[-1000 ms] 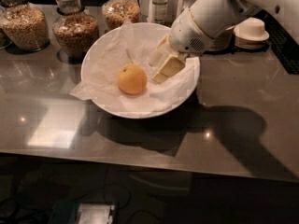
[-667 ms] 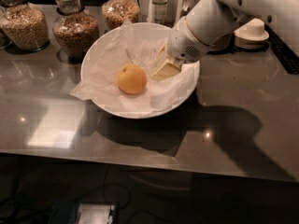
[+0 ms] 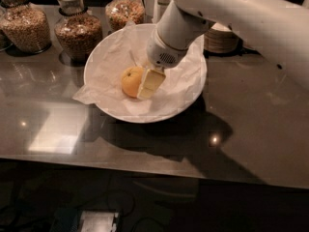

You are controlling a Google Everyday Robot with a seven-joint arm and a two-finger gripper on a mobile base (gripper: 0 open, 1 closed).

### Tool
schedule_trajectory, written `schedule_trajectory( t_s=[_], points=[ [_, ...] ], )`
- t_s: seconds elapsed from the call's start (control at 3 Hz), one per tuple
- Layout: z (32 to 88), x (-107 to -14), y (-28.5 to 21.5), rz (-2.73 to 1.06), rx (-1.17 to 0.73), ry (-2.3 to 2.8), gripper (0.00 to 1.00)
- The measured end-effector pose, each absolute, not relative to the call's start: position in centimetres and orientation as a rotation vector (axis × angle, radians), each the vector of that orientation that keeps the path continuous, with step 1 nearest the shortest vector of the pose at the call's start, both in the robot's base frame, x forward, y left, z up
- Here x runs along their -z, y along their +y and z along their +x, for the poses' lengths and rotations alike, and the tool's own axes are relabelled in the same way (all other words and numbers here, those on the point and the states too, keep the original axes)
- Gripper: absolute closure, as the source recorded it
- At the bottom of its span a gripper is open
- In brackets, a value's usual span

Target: Pick orange from white bowl

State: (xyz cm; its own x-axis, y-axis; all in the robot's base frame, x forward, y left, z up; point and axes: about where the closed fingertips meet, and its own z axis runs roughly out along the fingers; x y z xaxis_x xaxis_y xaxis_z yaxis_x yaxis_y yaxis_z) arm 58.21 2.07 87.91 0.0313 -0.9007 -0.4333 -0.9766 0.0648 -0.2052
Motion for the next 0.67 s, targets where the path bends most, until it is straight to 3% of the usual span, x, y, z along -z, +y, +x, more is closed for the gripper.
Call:
schedule_trajectory(
  t_s=[0.33,0.67],
  points=[
    [58.9,-88.9,3.8,-1.859,-0.098,1.903,0.13],
    [59.8,-88.9,5.0,-1.849,-0.061,1.916,0.15]
  ],
)
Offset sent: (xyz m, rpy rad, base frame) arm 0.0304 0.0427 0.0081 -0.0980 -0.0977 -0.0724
